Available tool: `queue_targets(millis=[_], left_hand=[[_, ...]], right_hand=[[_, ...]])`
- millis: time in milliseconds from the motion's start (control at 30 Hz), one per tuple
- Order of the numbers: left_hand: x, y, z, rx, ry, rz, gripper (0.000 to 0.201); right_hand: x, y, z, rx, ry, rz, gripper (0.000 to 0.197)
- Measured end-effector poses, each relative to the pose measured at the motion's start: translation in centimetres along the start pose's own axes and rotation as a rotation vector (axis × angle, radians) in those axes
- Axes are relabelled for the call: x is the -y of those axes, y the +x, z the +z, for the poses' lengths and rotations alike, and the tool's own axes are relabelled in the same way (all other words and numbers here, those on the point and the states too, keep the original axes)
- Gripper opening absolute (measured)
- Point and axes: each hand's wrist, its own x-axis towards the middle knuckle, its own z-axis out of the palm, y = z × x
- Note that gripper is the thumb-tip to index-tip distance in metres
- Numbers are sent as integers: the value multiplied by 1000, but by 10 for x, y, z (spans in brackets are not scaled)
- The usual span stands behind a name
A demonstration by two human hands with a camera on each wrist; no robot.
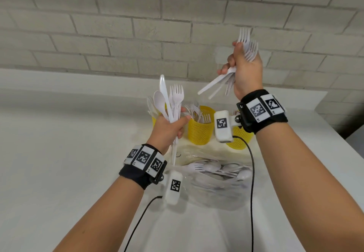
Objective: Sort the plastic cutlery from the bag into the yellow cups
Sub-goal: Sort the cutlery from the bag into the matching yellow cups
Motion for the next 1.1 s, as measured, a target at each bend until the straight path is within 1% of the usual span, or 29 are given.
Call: queue_targets(millis=[67, 133, 233, 333, 433, 467, 567, 733, 867, 900, 933, 1000, 1033, 1067, 1100], left_hand=[[-2, 0, -1, 3, 1, 1, 14], [-2, 0, -2, 2, 5, -4, 14], [-1, 1, -4, 0, 15, -6, 15], [-1, 1, -5, 2, 18, -2, 14], [1, 3, -5, -12, 19, 1, 9], [1, 4, -5, -11, 13, 3, 7], [0, 3, -3, 33, -7, 9, 4], [-2, 1, 4, 78, -21, 2, 11], [-3, 0, 7, 87, -77, -12, 9], [-3, 0, 7, 93, -86, -14, 9], [-4, 0, 7, 99, -90, -16, 10], [-4, 0, 9, 116, -85, -24, 13], [-4, -1, 9, 123, -79, -27, 13], [-4, -1, 10, 129, -74, -28, 12], [-5, -1, 11, 134, -67, -22, 10]], right_hand=[[-10, 4, 2, -21, -133, -46, 11], [-23, 6, 5, 3, -262, -59, 14], [-50, 5, 6, 74, -380, 1, 17], [-78, 0, 2, 84, -381, 111, 18], [-98, -13, -7, 49, -395, 201, 16], [-103, -16, -10, 31, -414, 213, 14], [-111, -20, -17, -16, -494, 186, 16], [-122, -25, -25, -36, -640, 196, 28], [-119, -25, -28, -46, -650, 270, 35], [-117, -25, -28, -49, -654, 265, 36], [-115, -25, -27, -53, -662, 228, 35], [-104, -29, -22, -45, -657, 84, 29], [-95, -33, -17, -16, -625, 27, 24], [-86, -36, -11, 42, -570, 19, 19], [-76, -39, -5, 133, -512, 59, 16]])
